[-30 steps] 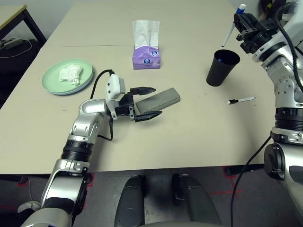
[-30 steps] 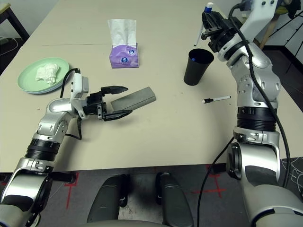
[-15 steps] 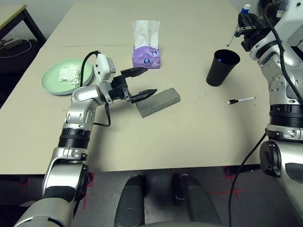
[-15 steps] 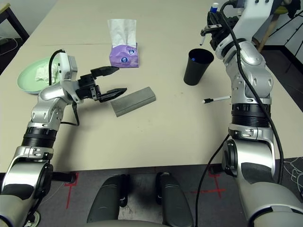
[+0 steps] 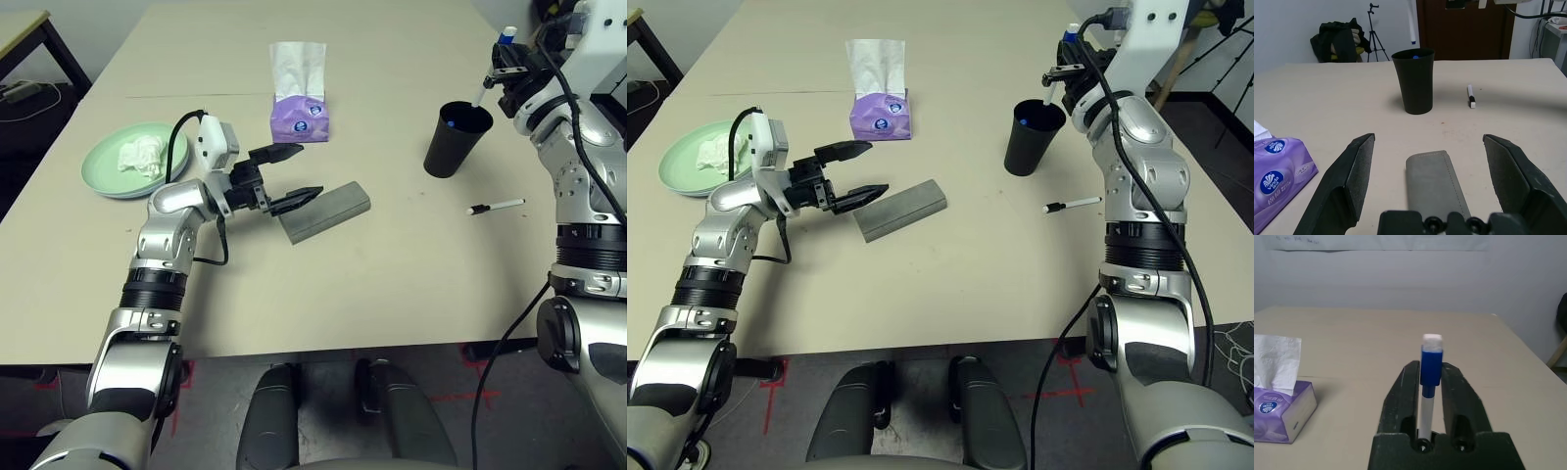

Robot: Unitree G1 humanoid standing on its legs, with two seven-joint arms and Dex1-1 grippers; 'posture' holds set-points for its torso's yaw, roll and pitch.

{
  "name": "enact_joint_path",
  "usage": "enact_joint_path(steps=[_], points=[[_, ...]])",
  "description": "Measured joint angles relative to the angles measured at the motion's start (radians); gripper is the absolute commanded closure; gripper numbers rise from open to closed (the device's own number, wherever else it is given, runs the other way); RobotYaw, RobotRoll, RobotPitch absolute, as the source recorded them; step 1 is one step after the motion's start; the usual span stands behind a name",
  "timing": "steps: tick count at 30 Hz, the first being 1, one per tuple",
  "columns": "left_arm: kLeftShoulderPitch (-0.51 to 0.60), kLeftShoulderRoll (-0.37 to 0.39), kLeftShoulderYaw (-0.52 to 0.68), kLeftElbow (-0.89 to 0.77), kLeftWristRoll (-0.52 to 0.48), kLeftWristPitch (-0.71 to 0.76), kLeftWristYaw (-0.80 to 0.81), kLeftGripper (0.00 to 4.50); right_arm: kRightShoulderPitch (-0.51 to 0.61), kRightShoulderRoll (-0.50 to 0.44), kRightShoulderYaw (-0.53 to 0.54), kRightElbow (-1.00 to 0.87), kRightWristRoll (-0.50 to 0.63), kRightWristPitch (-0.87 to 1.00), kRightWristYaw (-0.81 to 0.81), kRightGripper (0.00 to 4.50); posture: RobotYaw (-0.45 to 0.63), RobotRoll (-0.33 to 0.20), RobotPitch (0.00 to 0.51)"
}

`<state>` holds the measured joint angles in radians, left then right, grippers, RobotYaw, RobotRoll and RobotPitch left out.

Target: Organize and tidy the items on the table.

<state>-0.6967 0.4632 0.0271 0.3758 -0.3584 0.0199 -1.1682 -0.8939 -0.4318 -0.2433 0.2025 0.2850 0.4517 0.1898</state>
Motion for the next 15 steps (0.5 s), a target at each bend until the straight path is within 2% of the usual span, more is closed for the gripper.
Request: enact_joint_path(steps=[6, 10, 15], points=[[0.002, 0.000, 0.000, 0.000, 0.000, 0.005, 0.001, 0.00, 0.002, -0.001, 0.000, 0.000, -0.002, 0.004, 0.003, 0.03, 0.03, 0.000, 0.154], [0.004, -0.002, 0.002, -0.002, -0.004, 0.012, 0.005, 0.00, 0.002, -0.012, 0.004, 0.001, 0.001, -0.002, 0.045, 0.03, 0.03, 0.000, 0.157], [0.011, -0.012, 0.011, -0.015, -0.017, 0.032, 0.022, 0.00, 0.000, -0.094, 0.060, 0.002, 0.043, -0.050, 0.322, 0.03, 0.05, 0.000, 0.162]])
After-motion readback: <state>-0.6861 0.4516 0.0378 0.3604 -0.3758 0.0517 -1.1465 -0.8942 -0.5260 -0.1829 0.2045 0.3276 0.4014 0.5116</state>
